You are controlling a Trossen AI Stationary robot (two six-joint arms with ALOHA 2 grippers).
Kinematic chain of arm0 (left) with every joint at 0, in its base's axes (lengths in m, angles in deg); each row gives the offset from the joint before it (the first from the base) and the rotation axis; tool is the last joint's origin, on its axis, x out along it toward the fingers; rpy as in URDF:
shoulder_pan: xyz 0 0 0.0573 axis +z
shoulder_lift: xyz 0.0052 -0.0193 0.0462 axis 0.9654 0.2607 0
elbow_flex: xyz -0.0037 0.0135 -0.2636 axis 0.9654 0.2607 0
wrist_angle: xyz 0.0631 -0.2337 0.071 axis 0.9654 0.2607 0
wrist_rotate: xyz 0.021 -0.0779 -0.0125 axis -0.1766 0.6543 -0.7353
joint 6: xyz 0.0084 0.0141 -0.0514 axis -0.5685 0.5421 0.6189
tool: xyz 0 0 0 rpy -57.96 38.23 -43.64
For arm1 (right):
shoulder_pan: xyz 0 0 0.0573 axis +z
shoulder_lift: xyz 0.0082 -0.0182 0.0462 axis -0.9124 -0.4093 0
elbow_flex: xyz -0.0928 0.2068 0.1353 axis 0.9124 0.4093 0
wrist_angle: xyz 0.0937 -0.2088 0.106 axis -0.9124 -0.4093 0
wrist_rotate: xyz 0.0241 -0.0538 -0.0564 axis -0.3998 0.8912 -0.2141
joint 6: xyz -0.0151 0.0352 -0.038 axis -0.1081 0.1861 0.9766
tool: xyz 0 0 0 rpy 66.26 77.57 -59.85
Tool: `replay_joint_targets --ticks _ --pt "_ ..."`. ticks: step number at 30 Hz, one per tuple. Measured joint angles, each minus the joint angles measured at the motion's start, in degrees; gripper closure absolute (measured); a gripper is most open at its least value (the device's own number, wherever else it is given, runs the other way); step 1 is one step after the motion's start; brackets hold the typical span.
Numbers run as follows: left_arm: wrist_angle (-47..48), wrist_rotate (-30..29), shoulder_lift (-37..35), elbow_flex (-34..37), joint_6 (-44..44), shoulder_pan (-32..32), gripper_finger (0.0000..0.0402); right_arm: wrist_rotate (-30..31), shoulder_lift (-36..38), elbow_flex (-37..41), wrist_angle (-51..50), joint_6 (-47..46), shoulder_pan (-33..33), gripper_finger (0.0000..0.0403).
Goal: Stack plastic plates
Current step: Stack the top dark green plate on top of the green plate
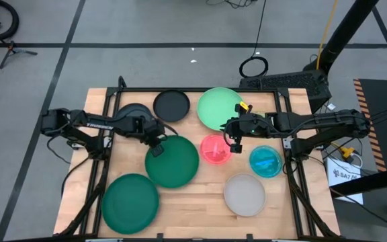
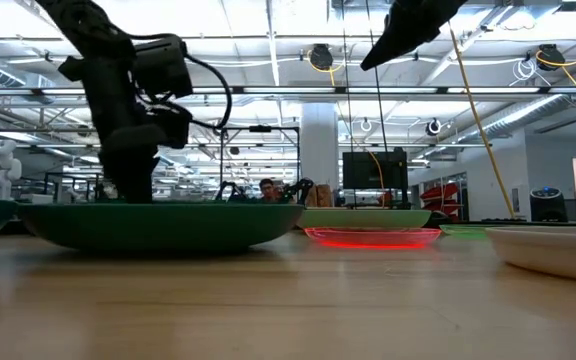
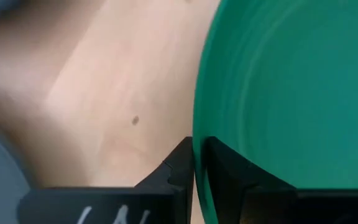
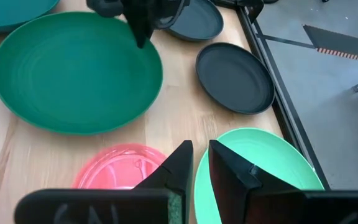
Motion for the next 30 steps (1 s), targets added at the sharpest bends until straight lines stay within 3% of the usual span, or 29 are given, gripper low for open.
replay_joint_targets --ticks 20,26,30 --pt "7.82 -0.5 -0.72 -19.43 -9.18 6.9 0.0391 0.15 2.21 3.39 -3.82 -1.14 0.04 0.0358" --pt "6.67 2.62 -0.54 -23.97 -10.92 10.97 0.0391 0.18 6.33 6.27 -2.29 -1.68 0.04 0.0358" --pt "1.01 1.99 0.33 -26.02 -10.25 14.0 0.0391 0.24 9.86 8.98 0.23 -0.49 0.04 0.0358"
